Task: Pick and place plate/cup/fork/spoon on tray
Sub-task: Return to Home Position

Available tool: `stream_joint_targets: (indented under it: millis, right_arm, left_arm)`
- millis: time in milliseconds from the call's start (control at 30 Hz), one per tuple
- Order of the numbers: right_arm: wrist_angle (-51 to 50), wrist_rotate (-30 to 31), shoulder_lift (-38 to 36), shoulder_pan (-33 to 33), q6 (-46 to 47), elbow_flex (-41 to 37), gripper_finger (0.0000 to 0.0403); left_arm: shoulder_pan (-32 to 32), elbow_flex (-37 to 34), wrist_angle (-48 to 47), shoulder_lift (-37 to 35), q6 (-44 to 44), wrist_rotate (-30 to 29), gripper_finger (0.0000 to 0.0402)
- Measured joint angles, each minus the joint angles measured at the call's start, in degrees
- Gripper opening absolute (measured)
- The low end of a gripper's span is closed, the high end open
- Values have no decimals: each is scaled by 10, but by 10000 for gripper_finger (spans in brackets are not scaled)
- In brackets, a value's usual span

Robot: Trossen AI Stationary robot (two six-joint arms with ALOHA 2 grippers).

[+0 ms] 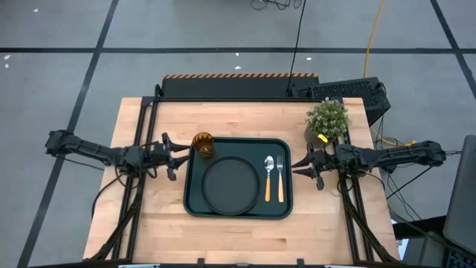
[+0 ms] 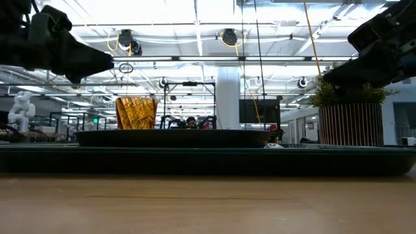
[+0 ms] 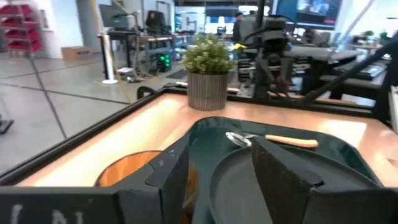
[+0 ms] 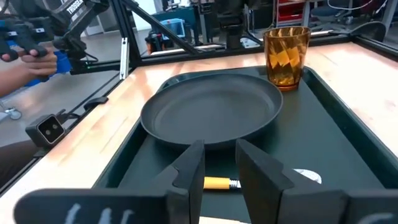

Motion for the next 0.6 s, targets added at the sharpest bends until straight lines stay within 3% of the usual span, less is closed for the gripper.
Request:
stream_joint_targets:
  millis: [100,333,467,600]
  right_arm:
    - [-5,0,0,0,5,0,86]
    - [-26,18,0,0,16,-1,86]
    - [-24,31,0,0,14,-1,86]
    - [-19,31,0,0,12,-1,86]
  left_arm:
    - [16,1,4,-2,9,11,157]
    - [82,10,-22,-47,48,100,107]
    - [142,10,-88,-74,8,183,75]
    - [174,10,-97,-84,-30,263,22]
